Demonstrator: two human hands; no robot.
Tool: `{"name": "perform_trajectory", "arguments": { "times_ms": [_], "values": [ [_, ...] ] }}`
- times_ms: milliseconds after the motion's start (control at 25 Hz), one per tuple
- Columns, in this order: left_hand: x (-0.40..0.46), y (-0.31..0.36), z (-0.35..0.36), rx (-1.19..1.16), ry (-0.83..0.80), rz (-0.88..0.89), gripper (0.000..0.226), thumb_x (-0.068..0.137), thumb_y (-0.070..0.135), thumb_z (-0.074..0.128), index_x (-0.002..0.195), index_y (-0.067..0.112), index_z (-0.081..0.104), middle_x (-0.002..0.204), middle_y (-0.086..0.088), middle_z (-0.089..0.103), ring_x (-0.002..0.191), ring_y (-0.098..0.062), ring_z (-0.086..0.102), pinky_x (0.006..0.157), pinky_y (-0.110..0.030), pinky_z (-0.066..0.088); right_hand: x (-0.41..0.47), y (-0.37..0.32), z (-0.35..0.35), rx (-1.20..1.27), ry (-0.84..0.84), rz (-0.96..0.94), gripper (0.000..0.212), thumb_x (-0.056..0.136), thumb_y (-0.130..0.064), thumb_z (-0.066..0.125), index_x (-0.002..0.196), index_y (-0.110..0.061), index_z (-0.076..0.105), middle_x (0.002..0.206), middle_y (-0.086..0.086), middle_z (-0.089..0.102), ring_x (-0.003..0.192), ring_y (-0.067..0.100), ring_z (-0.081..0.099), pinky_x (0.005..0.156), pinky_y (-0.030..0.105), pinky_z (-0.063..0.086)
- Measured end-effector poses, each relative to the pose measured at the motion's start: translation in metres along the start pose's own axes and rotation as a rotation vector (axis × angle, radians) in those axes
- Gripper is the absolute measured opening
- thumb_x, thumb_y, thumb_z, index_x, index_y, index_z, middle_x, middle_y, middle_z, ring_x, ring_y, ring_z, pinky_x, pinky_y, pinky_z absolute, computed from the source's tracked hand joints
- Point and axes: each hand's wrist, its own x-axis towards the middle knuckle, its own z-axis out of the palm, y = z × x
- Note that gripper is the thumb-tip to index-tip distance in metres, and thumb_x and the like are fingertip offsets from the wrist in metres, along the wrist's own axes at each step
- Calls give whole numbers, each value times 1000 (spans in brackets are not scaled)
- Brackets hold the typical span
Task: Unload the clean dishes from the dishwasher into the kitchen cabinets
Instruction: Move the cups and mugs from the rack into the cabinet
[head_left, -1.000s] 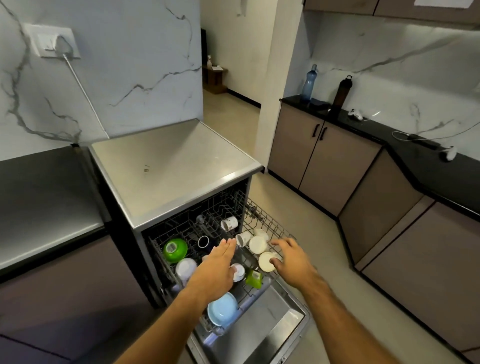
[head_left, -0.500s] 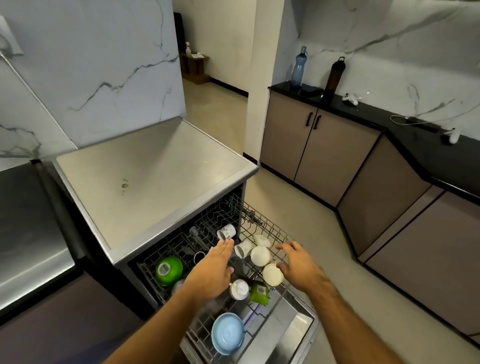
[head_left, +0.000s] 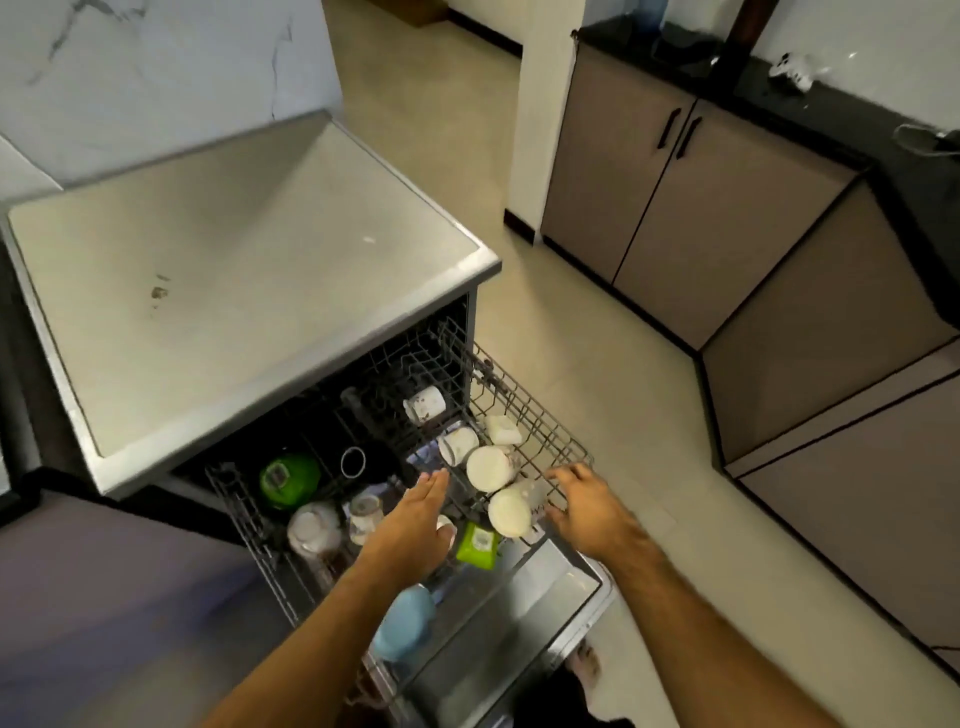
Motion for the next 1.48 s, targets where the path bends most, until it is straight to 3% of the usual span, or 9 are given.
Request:
{"name": "perform_trajectory", "arguments": {
  "times_ms": [280,520,760,960,1200,1320,1480],
  "values": [
    [55,8,36,-119,-2,-144,77,100,31,51,157,20,0,164,-1,3,151,-17,1,120,-34,20,48,34,46,-55,-185,-98,64,86,-36,66,144,-27,40,140,-1,44,125,22,47,105,34,43],
    [72,-10,66,-162,-13,-205,74,100,28,51,157,19,5,163,-2,9,150,-18,7,117,-30,18,73,33,94,-133,-159,-210,91,74,-35,79,150,-23,30,146,0,41,130,27,41,106,43,42],
    [89,-29,89,-161,-46,-233,77,97,28,56,157,21,9,162,-5,18,148,-19,18,117,-32,23,88,36,125,-153,-55,-228,84,71,-34,82,142,-28,37,143,-1,44,132,27,41,107,44,42],
    [106,-29,101,-210,-35,-250,77,95,28,59,156,20,12,161,-6,22,148,-19,21,117,-32,24,93,41,133,-120,-140,-175,96,69,-30,86,143,-33,26,155,1,31,144,45,23,112,60,33],
    [125,-29,107,-289,18,-291,81,91,23,62,156,23,13,159,-4,27,144,-21,29,116,-40,31,90,48,138,13,21,-224,98,63,-37,88,143,-25,31,141,-1,50,128,26,47,102,40,49],
    [131,-26,108,-308,29,-327,89,87,16,67,156,25,12,156,-3,32,140,-23,36,113,-40,37,81,51,134,116,55,-229,96,61,-47,87,140,-27,35,136,-4,49,122,15,48,94,24,49],
    [140,-26,116,-353,37,-395,98,81,6,69,154,32,10,154,-6,33,132,-28,46,107,-45,44,69,45,125,420,181,-88,94,54,-47,89,132,-27,41,125,-6,47,109,8,48,79,21,50]
  ]
}}
